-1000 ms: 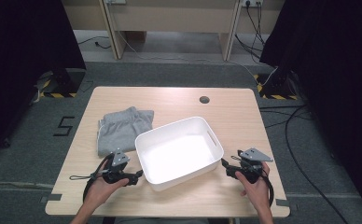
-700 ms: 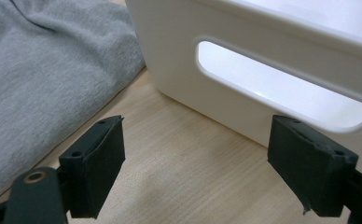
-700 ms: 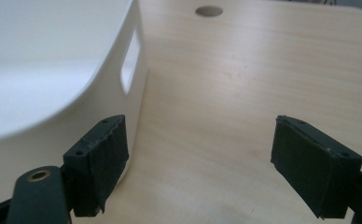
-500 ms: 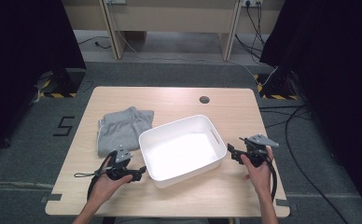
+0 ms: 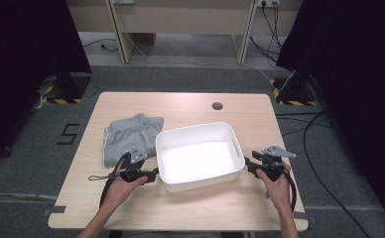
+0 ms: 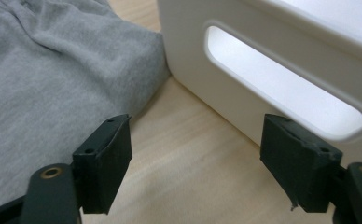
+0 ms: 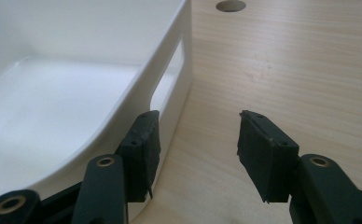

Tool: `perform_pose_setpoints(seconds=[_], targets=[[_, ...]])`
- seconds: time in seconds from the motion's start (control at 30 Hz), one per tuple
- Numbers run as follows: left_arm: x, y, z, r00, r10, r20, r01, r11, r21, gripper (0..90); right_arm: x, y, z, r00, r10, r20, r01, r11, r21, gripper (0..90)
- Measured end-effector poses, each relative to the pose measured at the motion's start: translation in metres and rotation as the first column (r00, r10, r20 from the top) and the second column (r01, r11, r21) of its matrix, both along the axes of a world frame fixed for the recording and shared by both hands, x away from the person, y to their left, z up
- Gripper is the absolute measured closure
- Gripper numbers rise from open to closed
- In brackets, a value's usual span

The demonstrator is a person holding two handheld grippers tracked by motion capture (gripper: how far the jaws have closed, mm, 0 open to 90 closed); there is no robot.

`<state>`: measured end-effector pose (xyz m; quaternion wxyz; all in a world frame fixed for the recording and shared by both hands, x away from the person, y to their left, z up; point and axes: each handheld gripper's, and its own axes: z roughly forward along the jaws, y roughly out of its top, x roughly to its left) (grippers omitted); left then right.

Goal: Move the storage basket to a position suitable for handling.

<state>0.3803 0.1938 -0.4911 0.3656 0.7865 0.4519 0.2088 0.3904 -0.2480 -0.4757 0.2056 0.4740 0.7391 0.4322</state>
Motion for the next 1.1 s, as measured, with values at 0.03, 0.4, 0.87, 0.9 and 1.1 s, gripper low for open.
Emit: perform_pose_setpoints(seconds=[0.03,0.4,0.87,0.9,1.1], targets=[[0.003,-0.002,-0.001,1.0000,0.006,0.006,-0.006,0.9999,-0.009,26.4,0.000,0.000,0.000,1.0000,0.000,0.000,0.000,1.000,0.000,49.4],[0.011,-0.008,-0.003,0.9996,0.026,-0.006,-0.026,0.9994,-0.021,23.1,-0.014,-0.010,-0.009,0.9983,-0.055,-0.017,0.055,0.998,0.009,33.9],[-0.053,-0.018,-0.017,0.9839,-0.169,-0.058,0.167,0.9853,-0.035,18.5,-0.049,-0.001,-0.015,0.9954,0.056,-0.078,-0.063,0.993,-0.095,30.3],[-0.053,-0.020,-0.018,0.9824,-0.178,-0.058,0.176,0.9839,-0.031,18.5,-0.049,-0.001,-0.015,0.9954,0.056,-0.078,-0.063,0.993,-0.095,30.3],[-0.046,-0.030,-0.017,0.9841,-0.176,-0.026,0.175,0.9843,-0.024,21.0,-0.050,0.009,-0.010,0.9917,0.117,-0.054,-0.120,0.991,-0.052,26.5]])
